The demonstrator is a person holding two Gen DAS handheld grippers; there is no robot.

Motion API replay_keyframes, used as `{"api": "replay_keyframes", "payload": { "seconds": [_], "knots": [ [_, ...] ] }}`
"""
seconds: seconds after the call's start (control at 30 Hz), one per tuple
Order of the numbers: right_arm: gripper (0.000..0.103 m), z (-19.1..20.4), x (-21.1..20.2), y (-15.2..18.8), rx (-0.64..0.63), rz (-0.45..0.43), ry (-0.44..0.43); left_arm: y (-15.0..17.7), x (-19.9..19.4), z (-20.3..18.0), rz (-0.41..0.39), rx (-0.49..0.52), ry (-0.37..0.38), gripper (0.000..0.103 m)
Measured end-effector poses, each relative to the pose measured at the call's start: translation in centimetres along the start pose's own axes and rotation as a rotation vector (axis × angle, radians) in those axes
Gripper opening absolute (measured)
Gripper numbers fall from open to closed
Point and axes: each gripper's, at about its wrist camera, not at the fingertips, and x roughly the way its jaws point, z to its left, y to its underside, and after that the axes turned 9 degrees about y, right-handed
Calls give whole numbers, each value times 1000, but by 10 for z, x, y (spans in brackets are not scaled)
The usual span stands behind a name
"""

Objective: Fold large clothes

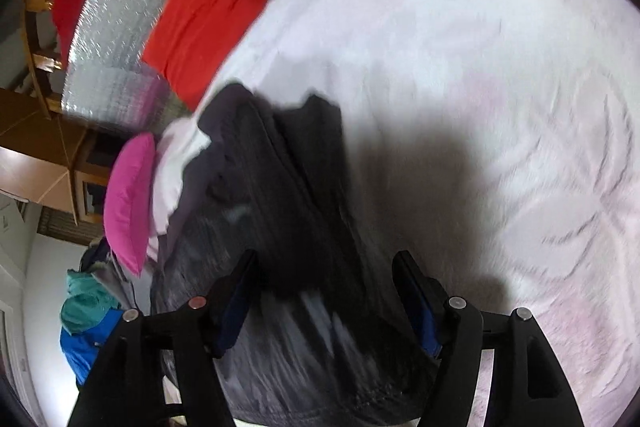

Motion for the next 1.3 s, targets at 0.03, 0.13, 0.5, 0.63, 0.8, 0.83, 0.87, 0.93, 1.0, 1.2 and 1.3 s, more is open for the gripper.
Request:
{"api": "replay_keyframes", "payload": {
  "seconds": [0.03,0.13,0.5,0.63,0.8,0.83,0.87,0.93,1.0,1.2,1.3],
  "knots": [
    [72,-1,7,3,11,15,-12,1,3,2,11,-10,10,71],
    [73,3,14,8,10,6,-22,2,10,9,17,-50,53,58],
    [39,27,2,21,-88,-96,29,9,6,-2,-8,15,1,36],
    [42,20,4,17,-35,-59,-3,14,0,-9,-23,38,-51,46],
    [67,16,-28,22,-1,-125,26,29,-29,-23,-112,86,-147,55],
    [67,12,-36,23,7,-144,23,31,-36,-26,-143,99,-150,56],
    [68,7,-48,29,21,-177,18,35,-45,-30,-183,118,-152,58],
    [74,-4,-62,38,54,-204,-11,46,-61,-35,-241,149,-155,77],
    [75,-14,-69,47,94,-205,-31,55,-71,-32,-244,145,-162,78],
    [75,-17,-48,82,120,-78,-97,80,-63,-11,-149,-18,-53,78],
    [75,-2,-29,88,91,-46,-62,92,-57,-5,-109,-93,-23,78]
  ]
}}
